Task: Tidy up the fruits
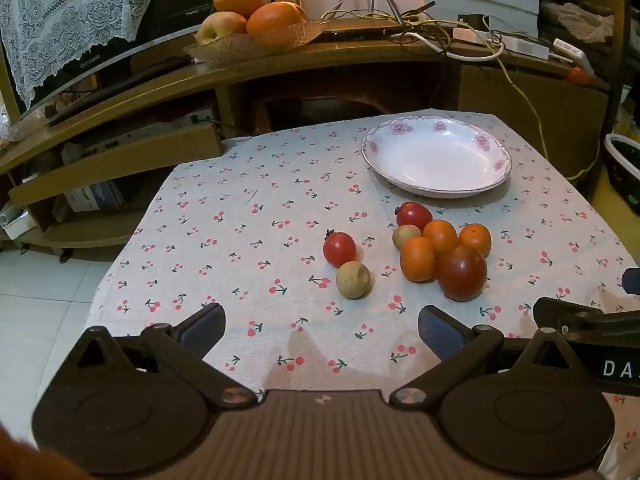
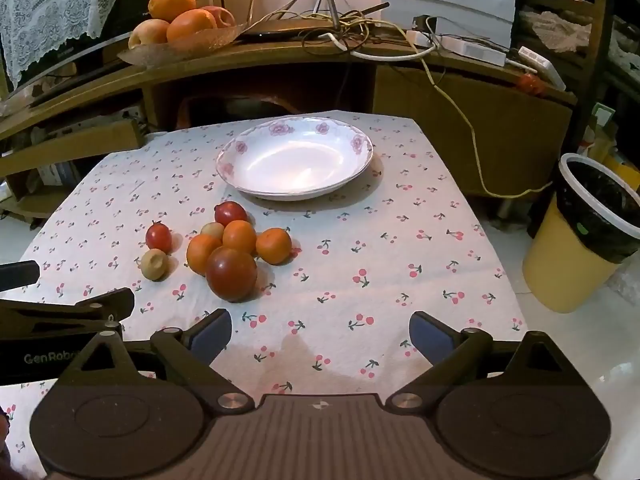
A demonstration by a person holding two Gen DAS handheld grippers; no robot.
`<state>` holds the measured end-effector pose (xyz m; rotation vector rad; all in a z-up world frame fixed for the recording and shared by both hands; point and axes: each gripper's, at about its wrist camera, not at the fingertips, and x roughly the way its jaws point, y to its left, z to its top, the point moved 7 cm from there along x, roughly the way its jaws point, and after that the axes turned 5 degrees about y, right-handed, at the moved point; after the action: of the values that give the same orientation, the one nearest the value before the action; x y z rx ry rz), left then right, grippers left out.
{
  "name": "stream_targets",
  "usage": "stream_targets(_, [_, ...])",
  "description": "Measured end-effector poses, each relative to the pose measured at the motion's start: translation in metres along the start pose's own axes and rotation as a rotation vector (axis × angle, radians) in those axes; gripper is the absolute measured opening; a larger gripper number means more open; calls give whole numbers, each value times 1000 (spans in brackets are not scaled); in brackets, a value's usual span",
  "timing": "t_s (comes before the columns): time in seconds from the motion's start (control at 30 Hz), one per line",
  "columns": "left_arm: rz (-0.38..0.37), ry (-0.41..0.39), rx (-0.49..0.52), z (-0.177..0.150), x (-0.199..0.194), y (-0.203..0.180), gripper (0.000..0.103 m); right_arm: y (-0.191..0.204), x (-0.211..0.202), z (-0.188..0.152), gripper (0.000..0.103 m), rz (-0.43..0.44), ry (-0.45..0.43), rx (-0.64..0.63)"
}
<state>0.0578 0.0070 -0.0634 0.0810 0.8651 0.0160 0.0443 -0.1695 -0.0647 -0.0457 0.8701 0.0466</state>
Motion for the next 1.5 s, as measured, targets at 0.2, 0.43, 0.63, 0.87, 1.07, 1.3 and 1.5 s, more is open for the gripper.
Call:
stream_targets(0.2, [0,1,1,0,0,0,103,-1,1,1,95,4,6,-2])
stream_targets(0.43, [4,-1,6,-1,1,0,103,1,2,-1,95,-1,3,-6])
stream_targets(0.63, [7,-2,8,-1,1,-1,103,1,3,-2,95,0,5,-6])
stream_targets(0.87, [9,-6,5,0,1,0,103,1,3,-1,95,3,5,-5])
stream_targets(1.07, [2,-11,-1,1,0,0,103,4,5,-5,94,-12,13,-29])
stream_targets(1.3, [4,-16,0,1,-1,0,103,0,3,-5,94,-67,69,-72])
stream_targets(1.5, [4,-16,0,1,-1,0,103,2,4,-3,94,-31,34,-43])
